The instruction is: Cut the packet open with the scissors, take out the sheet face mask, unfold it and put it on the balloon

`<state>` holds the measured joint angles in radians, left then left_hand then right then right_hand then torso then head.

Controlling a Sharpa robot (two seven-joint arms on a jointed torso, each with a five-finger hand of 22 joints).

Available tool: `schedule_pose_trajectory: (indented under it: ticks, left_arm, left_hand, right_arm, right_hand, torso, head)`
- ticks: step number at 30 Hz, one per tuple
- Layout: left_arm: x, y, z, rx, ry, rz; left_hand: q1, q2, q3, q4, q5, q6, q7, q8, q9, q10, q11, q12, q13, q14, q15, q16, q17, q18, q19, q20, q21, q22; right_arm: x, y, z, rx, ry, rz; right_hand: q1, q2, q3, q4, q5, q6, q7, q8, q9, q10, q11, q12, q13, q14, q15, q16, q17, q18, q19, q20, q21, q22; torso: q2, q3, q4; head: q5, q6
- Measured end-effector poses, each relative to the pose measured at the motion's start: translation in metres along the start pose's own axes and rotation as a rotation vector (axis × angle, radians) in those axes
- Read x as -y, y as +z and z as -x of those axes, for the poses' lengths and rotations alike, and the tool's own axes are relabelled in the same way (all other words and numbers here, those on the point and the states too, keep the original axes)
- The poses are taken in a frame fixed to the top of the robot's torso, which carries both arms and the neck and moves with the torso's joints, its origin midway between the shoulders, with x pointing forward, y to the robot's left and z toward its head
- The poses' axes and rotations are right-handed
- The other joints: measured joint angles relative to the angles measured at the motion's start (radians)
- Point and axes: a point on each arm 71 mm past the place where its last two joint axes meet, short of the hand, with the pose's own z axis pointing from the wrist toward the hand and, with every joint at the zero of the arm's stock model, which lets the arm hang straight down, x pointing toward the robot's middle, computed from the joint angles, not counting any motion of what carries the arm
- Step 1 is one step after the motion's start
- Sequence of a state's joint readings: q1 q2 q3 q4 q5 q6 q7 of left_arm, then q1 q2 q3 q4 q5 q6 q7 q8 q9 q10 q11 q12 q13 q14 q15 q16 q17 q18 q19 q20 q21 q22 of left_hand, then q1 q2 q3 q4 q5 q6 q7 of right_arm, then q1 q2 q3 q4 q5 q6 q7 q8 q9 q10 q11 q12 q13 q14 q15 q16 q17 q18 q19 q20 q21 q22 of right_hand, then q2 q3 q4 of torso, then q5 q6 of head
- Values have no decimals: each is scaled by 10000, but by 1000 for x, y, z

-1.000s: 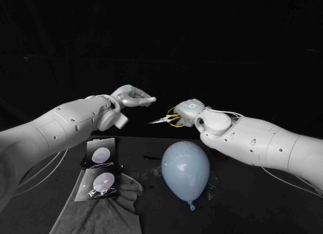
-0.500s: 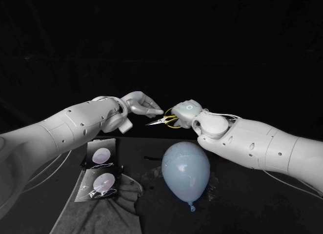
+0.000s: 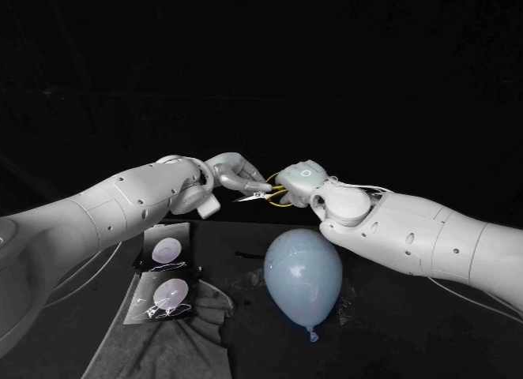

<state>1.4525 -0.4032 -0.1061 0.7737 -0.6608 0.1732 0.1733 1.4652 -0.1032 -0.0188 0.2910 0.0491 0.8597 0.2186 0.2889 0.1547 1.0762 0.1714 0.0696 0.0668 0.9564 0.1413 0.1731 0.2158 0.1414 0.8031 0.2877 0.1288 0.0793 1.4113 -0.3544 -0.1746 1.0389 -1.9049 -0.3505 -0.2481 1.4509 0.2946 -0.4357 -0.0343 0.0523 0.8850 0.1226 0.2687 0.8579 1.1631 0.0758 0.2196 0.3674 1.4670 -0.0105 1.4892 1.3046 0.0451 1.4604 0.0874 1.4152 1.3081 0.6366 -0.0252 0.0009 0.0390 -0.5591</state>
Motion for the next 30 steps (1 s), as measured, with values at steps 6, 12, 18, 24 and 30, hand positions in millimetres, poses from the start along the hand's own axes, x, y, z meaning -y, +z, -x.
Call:
schedule_pose_trajectory:
  ticks: [6, 12, 18, 24, 30]
  left_arm:
    - [0, 1, -3, -209, -28, 57]
    - [-1, 1, -4, -382, -55, 125]
    - [-1, 0, -6, -560, -84, 152]
    - [-1, 0, -6, -705, -120, 148]
    - [-1, 0, -7, -773, -174, 140]
  left_hand:
    - [348, 348, 128, -73, 0, 139, -4, 0, 0, 184, -35, 0, 0, 235, -57, 77, 95, 172, 316, 7, 127, -1]
    - [993, 663, 521, -78, 0, 431, -150, 15, 1, 514, -192, 0, -1, 565, -208, 174, 232, 295, 714, -32, 298, 25]
    - [1594, 975, 1142, -25, -2, 811, -382, 114, 40, 919, -405, 0, -1, 988, -376, 351, 396, 296, 1092, -128, 464, 56]
    - [1836, 1015, 1911, 2, -47, 1055, -496, 167, 121, 1272, -521, 0, -18, 1447, -543, 479, 568, 293, 1324, -291, 554, 68]
    - [1938, 950, 3010, 305, -52, 1180, -534, 394, 380, 1688, -622, 0, -17, 1807, -663, 482, 760, 292, 1425, -392, 554, 20]
  right_arm:
    - [-1, -1, 1, 116, 23, 30]
    - [-1, -1, 2, 253, 33, 38]
    - [-1, -1, 2, 325, 36, 50]
    - [-2, -2, 3, 339, 31, 85]
    - [-3, -1, 3, 335, 8, 103]
  right_hand:
    - [23, 0, 3, 86, 0, 38, 35, -79, -13, 0, 0, -69, -48, 0, 1, -1, -2, 0, -1, 0, -1, 0]
    - [23, 0, 15, 98, 0, 39, 34, -79, -14, 0, 0, -82, -49, 0, 2, -3, -8, 0, -5, -2, -2, -2]
    - [22, -1, -12, 126, 0, 39, 34, -109, -19, 0, 0, -136, -90, 0, 3, -5, -8, -1, -17, -13, -8, -7]
    - [63, -42, -12, 126, 0, 38, 34, -120, -20, 1, 0, -145, -105, 0, 4, -32, -18, -1, -18, -13, -9, -7]
    - [126, -106, -12, 125, 0, 38, 33, -158, -28, 1, 0, -234, -151, -26, -23, -39, -71, -1, -19, -13, -89, -4]
  torso:
    - [0, 0, -7]
    - [0, 5, -12]
    - [1, 5, -12]
    - [1, 5, -10]
    - [1, 5, -10]
  head:
    - [14, 0]
    - [18, -9]
    - [12, -12]
    - [24, -1]
    - [34, -10]
